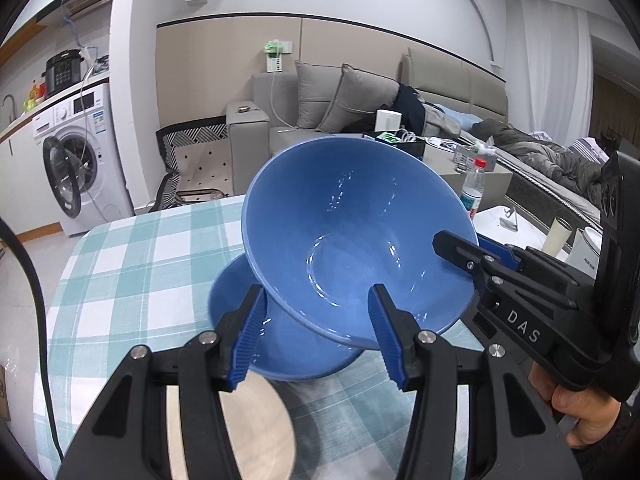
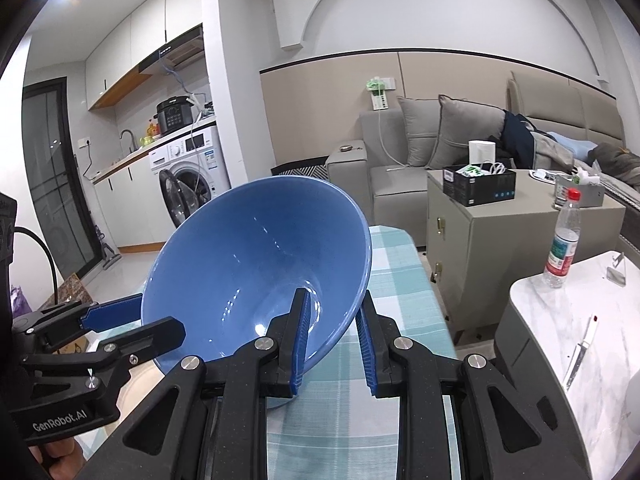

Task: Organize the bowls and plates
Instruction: 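Lift the blue bowl and carry it over the stacked bowls with both grippers, then lower the bowl onto the stacked bowls and open both grippers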

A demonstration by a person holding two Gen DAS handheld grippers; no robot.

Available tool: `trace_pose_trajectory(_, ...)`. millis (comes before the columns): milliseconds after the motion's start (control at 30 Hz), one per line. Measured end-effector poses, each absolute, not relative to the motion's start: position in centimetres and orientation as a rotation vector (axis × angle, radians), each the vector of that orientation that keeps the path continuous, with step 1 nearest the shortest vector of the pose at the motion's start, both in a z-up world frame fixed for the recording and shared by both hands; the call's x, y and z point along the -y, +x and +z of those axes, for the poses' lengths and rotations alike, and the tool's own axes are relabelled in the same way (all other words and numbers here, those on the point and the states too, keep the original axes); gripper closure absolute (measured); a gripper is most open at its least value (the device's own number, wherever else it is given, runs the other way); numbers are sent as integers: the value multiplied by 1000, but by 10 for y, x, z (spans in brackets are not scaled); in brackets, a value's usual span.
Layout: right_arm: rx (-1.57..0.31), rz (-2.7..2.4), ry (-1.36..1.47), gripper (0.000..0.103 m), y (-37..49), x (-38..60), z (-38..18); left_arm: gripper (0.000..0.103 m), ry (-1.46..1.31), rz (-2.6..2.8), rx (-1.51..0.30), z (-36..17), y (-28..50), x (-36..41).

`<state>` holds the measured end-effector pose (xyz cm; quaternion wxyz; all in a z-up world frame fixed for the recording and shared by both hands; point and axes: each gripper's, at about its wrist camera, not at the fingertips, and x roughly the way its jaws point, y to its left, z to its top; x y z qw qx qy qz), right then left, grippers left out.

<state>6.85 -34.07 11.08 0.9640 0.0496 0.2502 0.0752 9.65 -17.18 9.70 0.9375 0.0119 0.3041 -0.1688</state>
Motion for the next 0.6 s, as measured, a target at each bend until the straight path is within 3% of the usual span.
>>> trace_pose_trajectory(367,-541,192,67,80,82,317,95,51,-22,-311,-646,83,101,146)
trace_pose_trajectory(600,-568,206,46,80,88,305,84,57,-52,-291,-673,72,107,133)
